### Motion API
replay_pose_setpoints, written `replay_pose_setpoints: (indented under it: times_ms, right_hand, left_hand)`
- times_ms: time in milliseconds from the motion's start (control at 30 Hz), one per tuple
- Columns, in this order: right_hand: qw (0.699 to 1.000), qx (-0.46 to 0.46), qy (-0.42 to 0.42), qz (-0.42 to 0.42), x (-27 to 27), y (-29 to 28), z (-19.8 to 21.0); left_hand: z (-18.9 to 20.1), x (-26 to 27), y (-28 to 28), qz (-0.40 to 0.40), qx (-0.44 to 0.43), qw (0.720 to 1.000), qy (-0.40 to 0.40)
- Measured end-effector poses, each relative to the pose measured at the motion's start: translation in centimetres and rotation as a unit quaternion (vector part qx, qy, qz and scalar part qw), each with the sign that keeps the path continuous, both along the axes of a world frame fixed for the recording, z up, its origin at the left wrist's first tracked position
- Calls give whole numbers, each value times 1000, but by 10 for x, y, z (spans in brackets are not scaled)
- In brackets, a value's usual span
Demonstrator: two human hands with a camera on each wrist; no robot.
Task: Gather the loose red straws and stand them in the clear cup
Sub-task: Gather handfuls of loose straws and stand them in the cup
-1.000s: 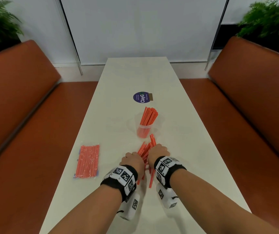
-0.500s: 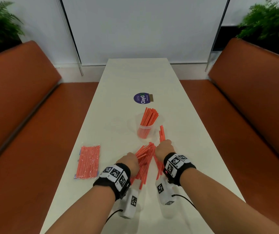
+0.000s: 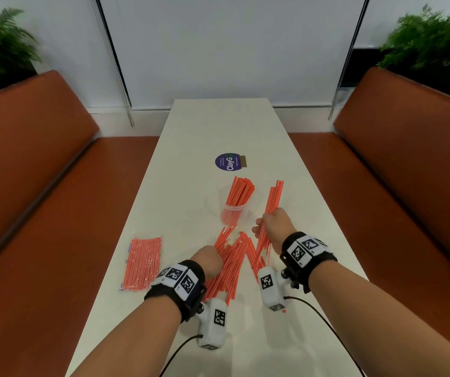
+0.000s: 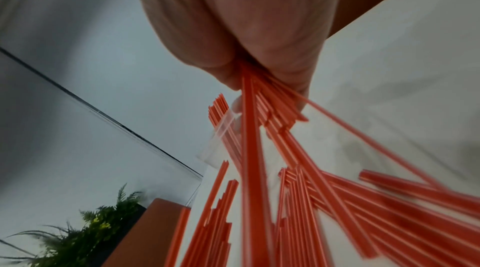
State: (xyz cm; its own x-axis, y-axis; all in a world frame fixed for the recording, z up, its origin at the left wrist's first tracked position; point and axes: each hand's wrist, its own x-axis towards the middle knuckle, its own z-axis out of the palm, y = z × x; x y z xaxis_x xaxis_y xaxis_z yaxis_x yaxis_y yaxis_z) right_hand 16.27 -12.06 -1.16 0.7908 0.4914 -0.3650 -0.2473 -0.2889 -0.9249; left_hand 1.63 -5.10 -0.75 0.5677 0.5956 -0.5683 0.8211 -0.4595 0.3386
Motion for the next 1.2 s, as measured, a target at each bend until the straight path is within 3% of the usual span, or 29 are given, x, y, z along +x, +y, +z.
replay_pose_setpoints:
  times_ms: [100, 200, 333, 367, 400, 433, 467, 500, 533, 567, 667, 733, 867, 967, 1200]
  right_hand:
    - [999, 37, -22, -22, 1, 5, 1]
    - [994, 97, -43, -38, 8, 15, 15]
    - [982, 166, -79, -49, 22, 39, 49]
    - [977, 187, -84, -55, 25, 46, 58]
    - [973, 204, -91, -60, 26, 53, 66]
    - [970, 213, -100, -65, 28, 60, 72]
    - [968, 214, -113, -69, 29, 68, 75]
    - [967, 207, -130, -72, 31, 74, 77]
    - [966, 197, -153, -72, 32, 80, 75]
    - [964, 181, -181, -67, 34, 87, 73]
    - [958, 129, -255, -38, 36, 94, 58]
    - [952, 116, -284, -16, 36, 96, 48]
    - [946, 130, -295, 43, 30, 98, 32]
    - [939, 125, -311, 80, 26, 97, 20]
    - [936, 153, -313, 47, 36, 97, 12]
  left_hand:
    - [-3, -4, 3, -5, -22, 999, -36]
    - [-12, -3, 11, 158, -87, 975, -130]
    - [-9, -3, 19, 204, -58, 964, -160]
    - [-11, -6, 19, 162, -61, 976, -135]
    - [-15, -7, 20, 85, -5, 992, -91]
    - [-20, -4, 22, 58, 23, 996, -66]
    - [-27, 0, 27, 107, -15, 989, -102]
    - [-25, 4, 31, 227, -100, 954, -168]
    - [-20, 5, 34, 285, -150, 919, -227]
    - [-17, 4, 36, 295, -143, 907, -266]
    - [-12, 3, 35, 303, -180, 897, -265]
    - [-13, 8, 37, 280, -153, 903, -288]
    - [-14, 18, 40, 257, -121, 904, -321]
    - [-12, 25, 40, 259, -134, 889, -353]
    - [-11, 35, 46, 263, -130, 876, -383]
